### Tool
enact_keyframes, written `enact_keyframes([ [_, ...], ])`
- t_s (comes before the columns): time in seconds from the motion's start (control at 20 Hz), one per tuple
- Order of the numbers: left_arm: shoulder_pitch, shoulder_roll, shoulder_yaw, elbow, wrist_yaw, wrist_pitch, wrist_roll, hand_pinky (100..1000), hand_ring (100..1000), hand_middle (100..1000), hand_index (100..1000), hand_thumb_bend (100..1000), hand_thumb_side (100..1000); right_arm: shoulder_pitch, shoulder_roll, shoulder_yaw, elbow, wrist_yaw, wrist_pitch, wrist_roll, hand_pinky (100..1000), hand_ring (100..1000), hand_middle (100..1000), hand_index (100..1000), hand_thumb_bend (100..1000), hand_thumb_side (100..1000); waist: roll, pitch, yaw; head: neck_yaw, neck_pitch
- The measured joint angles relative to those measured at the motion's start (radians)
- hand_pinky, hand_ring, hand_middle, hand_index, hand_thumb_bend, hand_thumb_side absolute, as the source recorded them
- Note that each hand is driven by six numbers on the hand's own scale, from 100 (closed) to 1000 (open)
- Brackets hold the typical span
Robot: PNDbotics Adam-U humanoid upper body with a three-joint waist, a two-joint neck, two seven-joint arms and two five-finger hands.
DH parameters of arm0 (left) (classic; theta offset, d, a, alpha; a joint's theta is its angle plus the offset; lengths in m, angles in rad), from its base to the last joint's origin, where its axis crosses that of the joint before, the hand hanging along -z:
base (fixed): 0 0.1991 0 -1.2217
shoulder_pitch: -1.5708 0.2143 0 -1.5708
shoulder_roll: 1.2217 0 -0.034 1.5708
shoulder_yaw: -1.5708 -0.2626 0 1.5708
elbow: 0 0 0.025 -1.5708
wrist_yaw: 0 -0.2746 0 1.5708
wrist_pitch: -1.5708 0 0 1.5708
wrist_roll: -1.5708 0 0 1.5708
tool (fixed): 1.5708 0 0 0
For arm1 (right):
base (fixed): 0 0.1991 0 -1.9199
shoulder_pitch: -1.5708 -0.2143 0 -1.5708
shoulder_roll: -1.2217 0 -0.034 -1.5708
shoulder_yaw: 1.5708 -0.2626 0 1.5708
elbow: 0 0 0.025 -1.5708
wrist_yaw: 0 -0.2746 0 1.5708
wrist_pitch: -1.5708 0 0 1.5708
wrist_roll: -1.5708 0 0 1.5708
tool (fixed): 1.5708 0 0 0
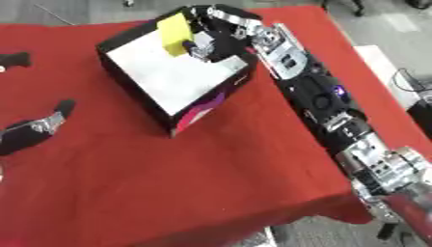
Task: Pick up the objects with one hand, pass them to the other hand, and then place them into the box on the other side of the table.
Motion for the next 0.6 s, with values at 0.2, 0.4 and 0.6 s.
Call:
enact_keyframes([
  [0.2, 0.000, 0.000, 0.000, 0.000, 0.000, -0.001, -0.001, 808, 740, 638, 813, 527, 504, 0.004, 0.000, 0.005, -0.005, 0.026, -0.057, 0.027, 1000, 1000, 1000, 1000, 100, 201, 0.000, 0.000, 0.000, 0.003, 0.000],
  [0.4, 0.000, 0.000, 0.000, 0.002, -0.001, -0.002, -0.002, 807, 740, 638, 813, 532, 501, 0.007, 0.000, 0.010, -0.007, 0.034, -0.118, 0.081, 1000, 1000, 1000, 1000, 100, 204, 0.000, 0.000, 0.000, 0.005, 0.000],
  [0.6, 0.000, 0.000, 0.000, 0.005, -0.001, -0.005, 0.000, 807, 739, 637, 813, 537, 501, 0.007, 0.000, 0.009, -0.007, 0.032, -0.154, 0.121, 1000, 1000, 1000, 1000, 100, 212, 0.000, 0.000, 0.000, 0.006, 0.000],
])
